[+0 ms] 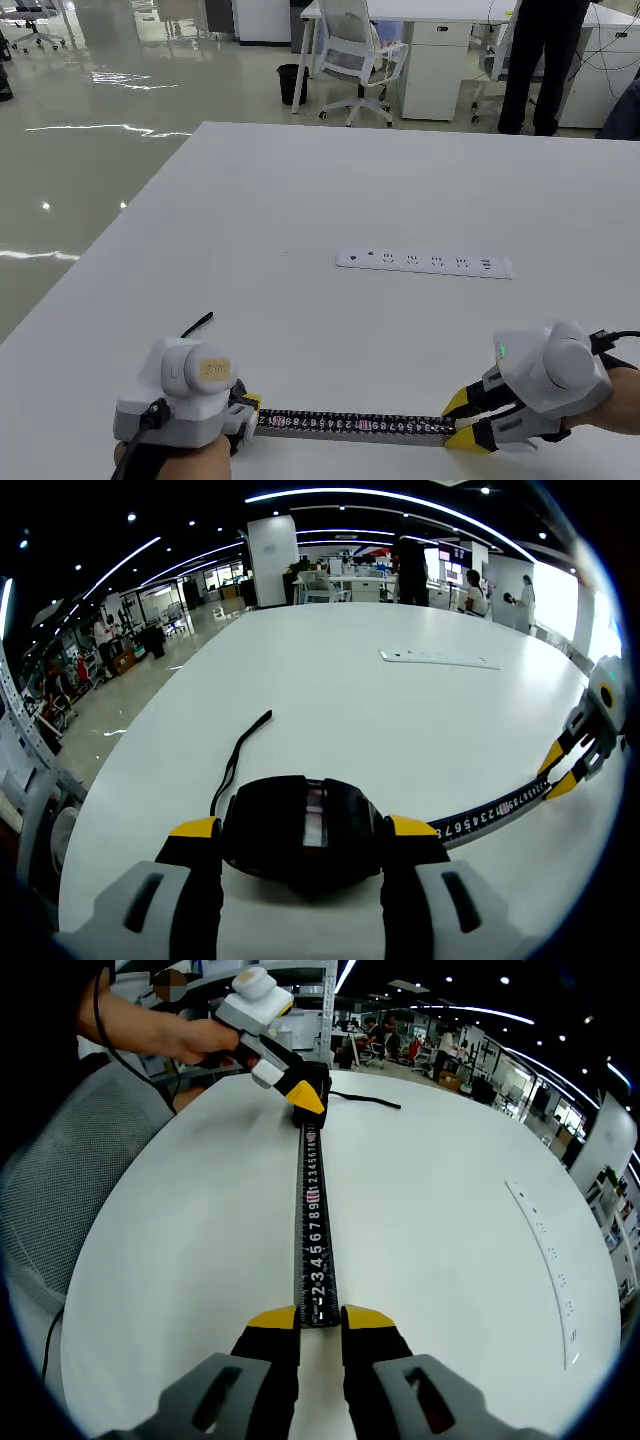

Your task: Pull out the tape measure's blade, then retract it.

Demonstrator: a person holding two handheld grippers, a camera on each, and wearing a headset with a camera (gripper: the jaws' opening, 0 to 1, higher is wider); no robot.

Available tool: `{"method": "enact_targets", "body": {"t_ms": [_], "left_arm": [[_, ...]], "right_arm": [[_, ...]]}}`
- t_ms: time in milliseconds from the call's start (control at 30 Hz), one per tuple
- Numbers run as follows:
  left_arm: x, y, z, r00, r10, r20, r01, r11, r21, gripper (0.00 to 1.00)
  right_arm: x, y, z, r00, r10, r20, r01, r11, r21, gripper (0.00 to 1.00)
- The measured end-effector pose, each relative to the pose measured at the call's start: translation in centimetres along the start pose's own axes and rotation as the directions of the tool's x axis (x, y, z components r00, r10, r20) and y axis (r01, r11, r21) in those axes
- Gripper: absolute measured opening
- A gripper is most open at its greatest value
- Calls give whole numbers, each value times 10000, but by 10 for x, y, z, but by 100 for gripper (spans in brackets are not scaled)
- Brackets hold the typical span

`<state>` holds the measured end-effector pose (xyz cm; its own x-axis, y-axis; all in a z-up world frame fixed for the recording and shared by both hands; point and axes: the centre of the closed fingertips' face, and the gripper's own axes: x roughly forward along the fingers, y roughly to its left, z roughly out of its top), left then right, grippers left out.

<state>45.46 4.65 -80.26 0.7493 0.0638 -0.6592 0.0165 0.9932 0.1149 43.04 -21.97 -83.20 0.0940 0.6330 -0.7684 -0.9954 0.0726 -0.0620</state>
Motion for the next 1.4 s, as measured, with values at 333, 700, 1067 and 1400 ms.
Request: {"method": "enact_targets", "body": {"t_ms": [333, 700, 1067, 1400], "left_arm": [[0, 0, 0, 10000, -27, -1, 27, 10000, 44, 60], [0, 0, 0, 10000, -71, 6, 71, 9999, 125, 60], [0, 0, 0, 10000, -99, -4, 99, 9997, 208, 60], [0, 1, -1, 9999, -116, -33, 117, 9997, 232, 60]], "right_arm": [[0, 1, 1, 10000, 20, -91, -21, 10000, -53, 15], [1, 2, 4, 9999, 65, -129, -67, 9999, -85, 15], [3, -1, 12, 9999, 96, -39, -96, 9999, -134, 15], [5, 0, 17, 9999, 131, 8, -130, 9998, -161, 15]]}}
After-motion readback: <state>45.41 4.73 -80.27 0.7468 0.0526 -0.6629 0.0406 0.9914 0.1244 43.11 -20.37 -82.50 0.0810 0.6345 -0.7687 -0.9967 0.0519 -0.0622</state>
